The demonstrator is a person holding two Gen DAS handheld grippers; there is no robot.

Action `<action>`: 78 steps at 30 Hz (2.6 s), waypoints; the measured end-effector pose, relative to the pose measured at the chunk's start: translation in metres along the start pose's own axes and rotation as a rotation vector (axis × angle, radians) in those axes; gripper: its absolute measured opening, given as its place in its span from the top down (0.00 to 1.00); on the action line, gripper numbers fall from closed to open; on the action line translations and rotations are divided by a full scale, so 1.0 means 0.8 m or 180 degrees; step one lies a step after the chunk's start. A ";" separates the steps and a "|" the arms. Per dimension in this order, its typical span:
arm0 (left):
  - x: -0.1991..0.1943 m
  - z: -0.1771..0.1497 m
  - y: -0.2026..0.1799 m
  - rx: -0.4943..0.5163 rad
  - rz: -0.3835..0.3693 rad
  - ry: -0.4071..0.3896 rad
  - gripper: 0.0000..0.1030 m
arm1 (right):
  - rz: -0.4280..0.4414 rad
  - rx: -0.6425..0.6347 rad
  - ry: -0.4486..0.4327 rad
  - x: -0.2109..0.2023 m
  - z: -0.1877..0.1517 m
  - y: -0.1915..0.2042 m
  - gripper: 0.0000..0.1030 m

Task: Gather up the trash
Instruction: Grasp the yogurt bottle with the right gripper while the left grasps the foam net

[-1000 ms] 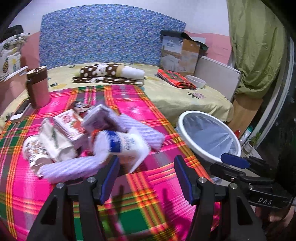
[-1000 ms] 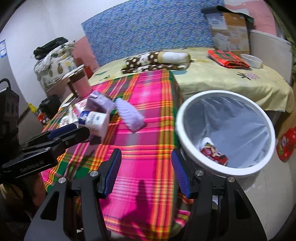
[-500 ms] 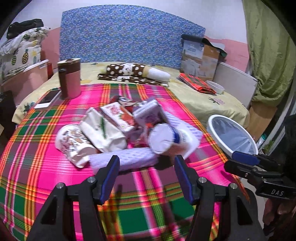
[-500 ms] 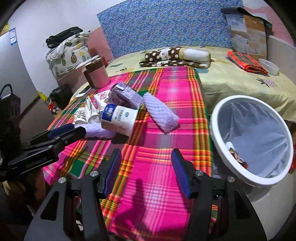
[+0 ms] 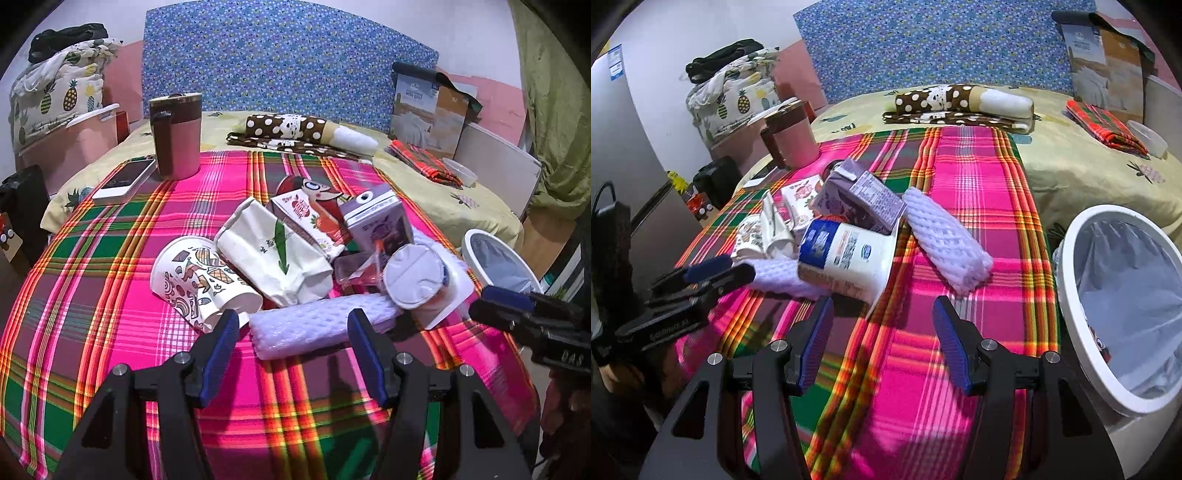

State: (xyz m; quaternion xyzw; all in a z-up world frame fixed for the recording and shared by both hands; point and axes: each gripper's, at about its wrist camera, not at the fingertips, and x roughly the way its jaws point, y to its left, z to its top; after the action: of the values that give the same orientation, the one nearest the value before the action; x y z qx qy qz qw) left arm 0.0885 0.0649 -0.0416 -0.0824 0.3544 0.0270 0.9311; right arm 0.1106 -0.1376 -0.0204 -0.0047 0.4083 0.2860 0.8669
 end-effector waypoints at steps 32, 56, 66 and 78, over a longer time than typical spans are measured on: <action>0.023 0.005 -0.059 0.0725 -0.0467 0.0273 0.37 | -0.0001 0.0393 -0.0103 -0.022 0.003 -0.063 0.94; 0.032 -0.015 -0.051 0.0467 -0.0157 0.0377 0.75 | 0.0528 0.0128 0.0038 0.010 0.009 -0.040 0.60; 0.019 -0.022 -0.039 0.0310 -0.0134 0.0365 0.76 | 0.0499 -0.0115 0.0100 0.012 0.007 -0.024 0.89; -0.007 -0.021 -0.045 0.0207 -0.0217 0.0258 0.76 | 0.0405 -0.0055 -0.0104 -0.021 -0.001 -0.019 0.91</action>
State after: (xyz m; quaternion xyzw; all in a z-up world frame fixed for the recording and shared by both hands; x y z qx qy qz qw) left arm 0.0767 0.0263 -0.0454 -0.0652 0.3895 -0.0197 0.9185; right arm 0.1095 -0.1589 -0.0124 0.0184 0.3911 0.3441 0.8534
